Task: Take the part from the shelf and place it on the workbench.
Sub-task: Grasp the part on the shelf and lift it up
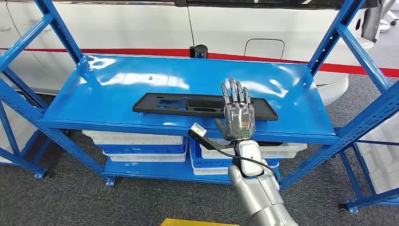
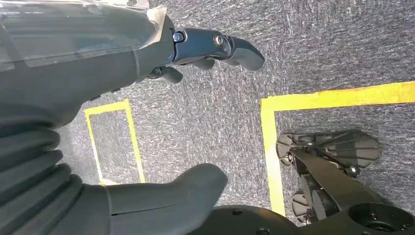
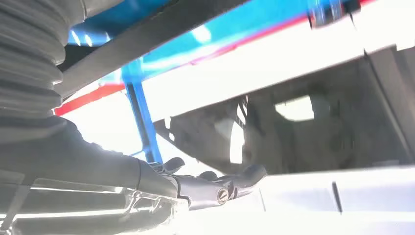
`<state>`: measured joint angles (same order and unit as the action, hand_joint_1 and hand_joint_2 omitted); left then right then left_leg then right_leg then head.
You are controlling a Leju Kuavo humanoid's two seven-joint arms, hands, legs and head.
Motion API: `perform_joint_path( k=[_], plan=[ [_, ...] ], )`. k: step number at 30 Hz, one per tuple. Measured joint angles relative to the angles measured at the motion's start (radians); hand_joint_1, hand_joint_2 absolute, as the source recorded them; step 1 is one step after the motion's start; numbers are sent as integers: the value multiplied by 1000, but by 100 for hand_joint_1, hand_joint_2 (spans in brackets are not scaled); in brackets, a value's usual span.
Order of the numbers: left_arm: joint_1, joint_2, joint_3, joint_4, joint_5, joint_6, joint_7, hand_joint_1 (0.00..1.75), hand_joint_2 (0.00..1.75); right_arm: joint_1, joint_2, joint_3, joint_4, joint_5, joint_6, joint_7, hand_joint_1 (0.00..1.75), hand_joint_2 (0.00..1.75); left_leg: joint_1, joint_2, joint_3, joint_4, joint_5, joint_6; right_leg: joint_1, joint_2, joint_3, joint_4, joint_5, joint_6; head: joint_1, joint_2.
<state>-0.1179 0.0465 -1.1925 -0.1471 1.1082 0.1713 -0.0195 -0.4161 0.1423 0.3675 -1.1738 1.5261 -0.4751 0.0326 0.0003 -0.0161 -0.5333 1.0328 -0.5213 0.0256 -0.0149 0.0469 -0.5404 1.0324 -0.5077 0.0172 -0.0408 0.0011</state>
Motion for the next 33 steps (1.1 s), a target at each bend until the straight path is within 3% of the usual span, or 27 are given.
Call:
perform_joint_path(
  k=[7,12,33],
  plan=[
    [0,0,-1,0,1,1,0,0,175,57,-17,-5,-158,-10,22,-12,0,175,0,0,-1,0,0,0,0,0,-1,0,0,0,0,0],
    [0,0,-13,0,-1,2,-1,0,175,70,-31,-8,-176,-14,29,-8,0,175,0,0,-1,0,0,0,0,0,-1,0,0,0,0,0],
    [-2,0,-43,0,10,0,-7,0,175,7,-42,-54,125,-5,25,21,0,175,0,0,-1,0,0,0,0,0,-1,0,0,0,0,0]
  ],
)
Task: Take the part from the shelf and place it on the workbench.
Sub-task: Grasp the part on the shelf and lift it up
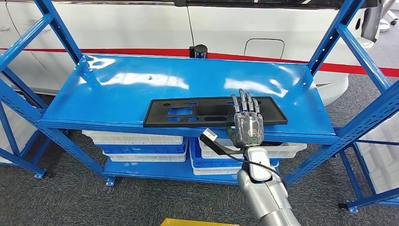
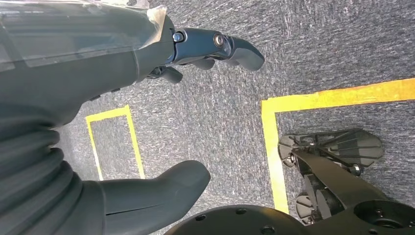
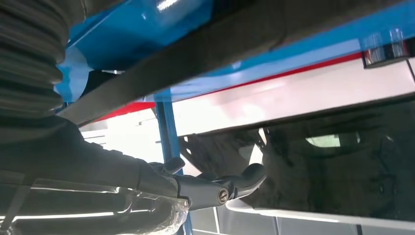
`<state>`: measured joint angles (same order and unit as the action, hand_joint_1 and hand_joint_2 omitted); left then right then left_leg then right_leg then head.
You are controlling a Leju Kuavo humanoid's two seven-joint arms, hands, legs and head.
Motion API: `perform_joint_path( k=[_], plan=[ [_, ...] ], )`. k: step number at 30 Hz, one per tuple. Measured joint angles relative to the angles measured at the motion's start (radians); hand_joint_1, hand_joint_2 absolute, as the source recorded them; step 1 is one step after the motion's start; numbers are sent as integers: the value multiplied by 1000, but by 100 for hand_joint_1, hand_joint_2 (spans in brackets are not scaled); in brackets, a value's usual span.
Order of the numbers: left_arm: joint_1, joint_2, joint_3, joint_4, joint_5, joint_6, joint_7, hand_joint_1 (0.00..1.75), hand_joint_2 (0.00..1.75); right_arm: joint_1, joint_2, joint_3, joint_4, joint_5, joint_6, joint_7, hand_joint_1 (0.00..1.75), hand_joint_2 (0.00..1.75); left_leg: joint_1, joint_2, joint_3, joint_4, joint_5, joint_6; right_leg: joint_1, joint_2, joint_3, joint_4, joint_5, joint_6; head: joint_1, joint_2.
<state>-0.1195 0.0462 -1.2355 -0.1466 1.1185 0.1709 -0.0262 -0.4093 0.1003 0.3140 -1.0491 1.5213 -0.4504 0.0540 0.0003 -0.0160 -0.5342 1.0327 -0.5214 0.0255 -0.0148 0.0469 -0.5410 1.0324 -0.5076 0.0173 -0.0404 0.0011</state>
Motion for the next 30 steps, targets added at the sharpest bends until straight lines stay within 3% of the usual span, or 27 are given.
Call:
perform_joint_path(
  k=[5,6,9,10,15,19,26,30],
  plan=[
    [0,0,0,0,2,0,0,0,175,-33,1,-11,51,1,-8,6,0,175,0,0,0,0,0,0,0,0,0,0,0,0,0,0],
    [0,0,0,0,2,-1,0,0,175,-40,1,-13,59,2,-7,8,25,175,0,0,0,0,0,0,0,0,0,0,0,0,0,0],
    [0,0,-1,0,3,-1,0,0,175,-63,3,-19,87,4,-9,17,156,175,0,0,0,0,0,0,0,0,0,0,0,0,0,0],
    [0,0,-1,0,4,-1,1,0,175,-71,5,-22,98,3,-14,18,175,175,0,0,0,0,0,0,0,0,0,0,0,0,0,0],
    [-1,0,-4,0,10,-1,5,0,175,-97,16,-46,132,-7,-47,-1,175,175,0,0,0,0,0,0,0,0,0,0,0,0,0,0],
    [-1,0,-9,0,10,-2,3,0,0,-102,21,-63,138,-10,-51,-11,175,175,0,0,0,0,0,0,0,0,0,0,0,0,0,0],
    [-3,0,-19,0,7,-2,-40,0,0,-104,22,-86,137,1,-61,-24,175,175,0,0,0,0,0,0,0,0,0,0,0,0,0,0],
    [-4,-1,-26,0,4,-10,-73,0,175,-110,23,-88,137,2,-76,-37,175,175,0,0,0,0,0,0,0,0,0,0,0,0,0,0]
  ],
)
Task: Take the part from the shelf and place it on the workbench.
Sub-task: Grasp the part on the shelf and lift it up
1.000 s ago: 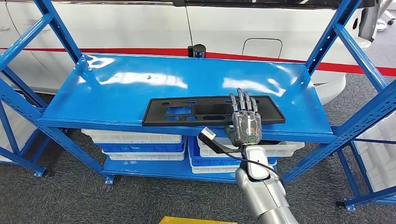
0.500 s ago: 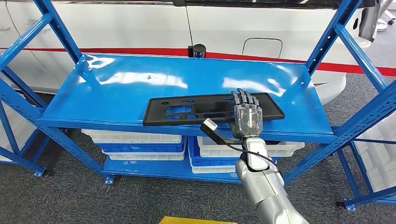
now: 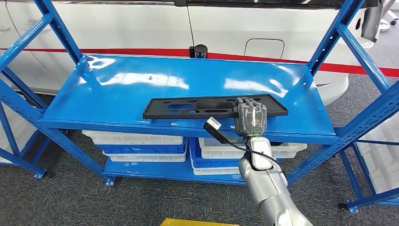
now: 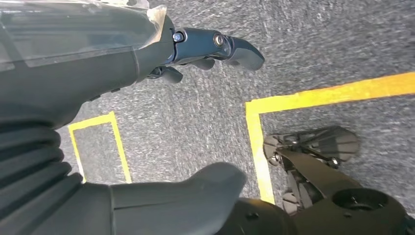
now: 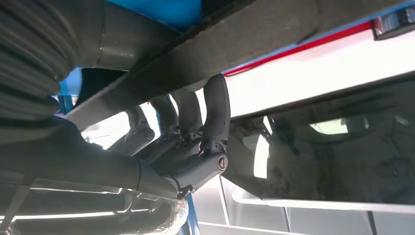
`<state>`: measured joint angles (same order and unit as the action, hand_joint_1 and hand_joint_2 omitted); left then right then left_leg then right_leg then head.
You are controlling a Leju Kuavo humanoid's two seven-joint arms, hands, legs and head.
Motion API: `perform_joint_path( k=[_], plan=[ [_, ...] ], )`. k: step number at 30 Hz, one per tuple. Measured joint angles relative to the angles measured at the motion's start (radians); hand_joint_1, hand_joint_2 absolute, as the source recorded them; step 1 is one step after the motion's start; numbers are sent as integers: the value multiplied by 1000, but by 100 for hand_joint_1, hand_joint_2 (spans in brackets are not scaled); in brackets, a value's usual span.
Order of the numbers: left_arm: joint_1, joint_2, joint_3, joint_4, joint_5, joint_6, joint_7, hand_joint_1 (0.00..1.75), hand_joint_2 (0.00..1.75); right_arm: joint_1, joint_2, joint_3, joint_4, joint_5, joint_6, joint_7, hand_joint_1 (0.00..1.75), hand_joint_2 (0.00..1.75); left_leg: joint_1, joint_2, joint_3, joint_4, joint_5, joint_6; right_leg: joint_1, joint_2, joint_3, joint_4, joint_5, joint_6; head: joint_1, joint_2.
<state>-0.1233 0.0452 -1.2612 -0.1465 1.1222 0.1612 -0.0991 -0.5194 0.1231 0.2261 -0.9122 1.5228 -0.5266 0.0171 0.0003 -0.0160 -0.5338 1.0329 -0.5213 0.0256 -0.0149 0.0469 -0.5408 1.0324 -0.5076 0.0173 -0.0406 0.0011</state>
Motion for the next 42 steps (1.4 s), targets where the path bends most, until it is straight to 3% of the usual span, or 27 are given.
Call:
perform_joint_path(
  k=[5,12,21,26,38,42],
  plan=[
    [0,-5,-4,0,-3,-10,-19,0,175,-4,5,0,0,-2,-6,-7,175,175,0,0,0,0,0,0,0,0,0,0,0,0,0,0],
    [0,-7,-4,0,22,32,27,0,175,18,5,0,-44,4,0,-7,175,175,0,-1,0,0,0,0,0,0,0,0,0,0,0,0],
    [0,-4,-4,0,34,47,22,0,175,197,-23,27,-419,9,70,-25,175,175,0,-4,-2,0,0,0,0,-4,-1,0,0,0,0,0],
    [0,-4,-4,0,38,47,22,0,175,240,-41,36,-533,9,77,-32,175,175,0,-4,-2,0,0,0,0,-4,-1,0,0,0,0,0],
    [1,-3,2,1,84,68,6,0,175,302,-161,79,-775,-85,-12,-102,175,175,0,-5,-2,0,0,0,0,-5,-1,0,0,0,0,0],
    [1,-2,2,1,89,66,3,0,175,344,-200,94,-854,-87,-49,-110,175,175,-6,-3,-2,-1,1,15,-8,-2,0,-12,8,14,-1,0]
  ],
)
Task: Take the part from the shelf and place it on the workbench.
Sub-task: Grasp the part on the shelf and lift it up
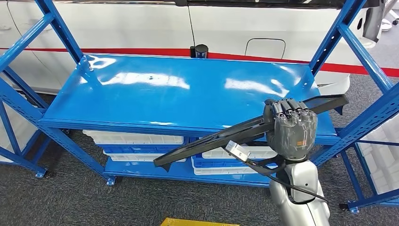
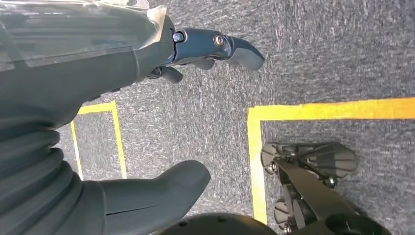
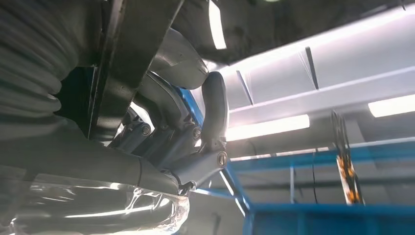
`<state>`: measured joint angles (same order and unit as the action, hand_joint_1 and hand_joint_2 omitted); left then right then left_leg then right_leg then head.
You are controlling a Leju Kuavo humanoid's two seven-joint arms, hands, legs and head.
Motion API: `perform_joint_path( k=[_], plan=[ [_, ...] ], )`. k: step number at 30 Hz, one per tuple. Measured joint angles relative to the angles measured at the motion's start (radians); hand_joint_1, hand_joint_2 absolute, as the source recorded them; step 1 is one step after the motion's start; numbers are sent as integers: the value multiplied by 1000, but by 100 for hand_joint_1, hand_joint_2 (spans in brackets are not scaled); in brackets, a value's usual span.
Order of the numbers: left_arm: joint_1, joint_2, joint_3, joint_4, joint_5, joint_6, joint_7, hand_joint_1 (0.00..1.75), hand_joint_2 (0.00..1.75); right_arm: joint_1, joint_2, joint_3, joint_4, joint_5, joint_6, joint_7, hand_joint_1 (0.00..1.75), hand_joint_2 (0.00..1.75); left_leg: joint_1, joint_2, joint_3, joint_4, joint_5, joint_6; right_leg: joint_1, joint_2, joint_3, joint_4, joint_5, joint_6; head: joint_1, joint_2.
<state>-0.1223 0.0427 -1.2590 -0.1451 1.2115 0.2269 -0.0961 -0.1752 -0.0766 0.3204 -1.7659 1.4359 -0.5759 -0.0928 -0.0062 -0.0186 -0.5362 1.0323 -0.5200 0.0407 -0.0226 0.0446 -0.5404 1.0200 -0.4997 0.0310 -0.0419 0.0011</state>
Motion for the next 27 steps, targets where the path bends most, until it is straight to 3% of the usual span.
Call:
perform_joint_path(
  k=[2,4,6,8,10,12,14,17,19,21,22,23,24,27],
  plan=[
    [0,-2,0,0,1,-2,-2,0,175,22,-19,6,-37,0,-16,-2,175,175,5,8,18,-32,17,15,3,-8,-8,12,-7,2,2,0],
    [0,-4,0,0,2,-2,-3,0,175,36,-35,12,-60,0,-24,-5,175,175,11,16,35,-60,33,27,5,-22,-52,94,-42,-4,7,0],
    [1,-4,0,0,2,-3,-3,0,175,48,-48,15,-71,-1,-26,-6,175,175,11,21,36,-65,36,29,3,-29,-125,226,-83,-5,11,0],
    [1,-5,0,0,2,-4,-3,0,175,62,-58,17,-77,-1,-26,-7,175,175,13,24,37,-63,34,26,-4,-32,-164,280,-83,8,12,0],
    [1,-7,0,0,2,-5,-3,0,175,73,-68,19,-88,0,-31,-8,175,175,18,24,40,-54,26,14,-15,-39,-126,175,-20,34,14,0],
    [1,-7,0,1,2,-5,-3,0,175,91,-77,24,-106,1,-39,-10,175,175,20,21,35,-34,10,-7,-20,-45,-73,53,31,46,16,0],
    [0,-7,0,2,5,-5,-3,0,175,119,-86,31,-128,2,-45,-11,175,175,18,18,26,-20,2,-24,-17,-44,-63,25,39,34,16,0],
    [2,-8,1,2,15,-5,-3,0,175,156,-97,36,-158,1,-49,-13,175,175,22,18,18,-10,-8,-35,-17,-41,-70,26,45,18,13,0],
    [2,-9,1,2,21,-5,-3,0,175,171,-100,43,-177,0,-49,-13,175,175,26,18,-6,52,-58,-42,-19,-40,-75,24,51,6,9,0],
    [2,-9,2,2,24,-5,-2,0,175,182,-102,51,-191,-3,-49,-14,175,175,26,17,-58,171,-128,-47,-16,-41,-84,25,57,-5,3,0],
    [2,-9,2,2,26,-5,0,0,175,188,-103,54,-195,-6,-49,-15,175,175,26,17,-78,218,-149,-47,-14,-41,-90,25,61,-10,2,0],
    [2,-10,3,2,28,-4,1,0,175,193,-104,56,-199,-12,-49,-17,175,175,26,17,-84,236,-152,-45,-12,-41,-96,25,66,-15,1,0],
    [2,-10,4,2,31,-3,3,0,175,197,-104,58,-201,-19,-49,-19,175,175,26,17,-71,217,-135,-42,-10,-41,-102,25,71,-17,1,0],
    [0,-10,8,2,36,2,5,0,175,201,-105,60,-203,-43,-49,-29,175,175,20,15,34,37,-60,-24,-6,-39,-115,23,91,-11,1,0]
  ],
)
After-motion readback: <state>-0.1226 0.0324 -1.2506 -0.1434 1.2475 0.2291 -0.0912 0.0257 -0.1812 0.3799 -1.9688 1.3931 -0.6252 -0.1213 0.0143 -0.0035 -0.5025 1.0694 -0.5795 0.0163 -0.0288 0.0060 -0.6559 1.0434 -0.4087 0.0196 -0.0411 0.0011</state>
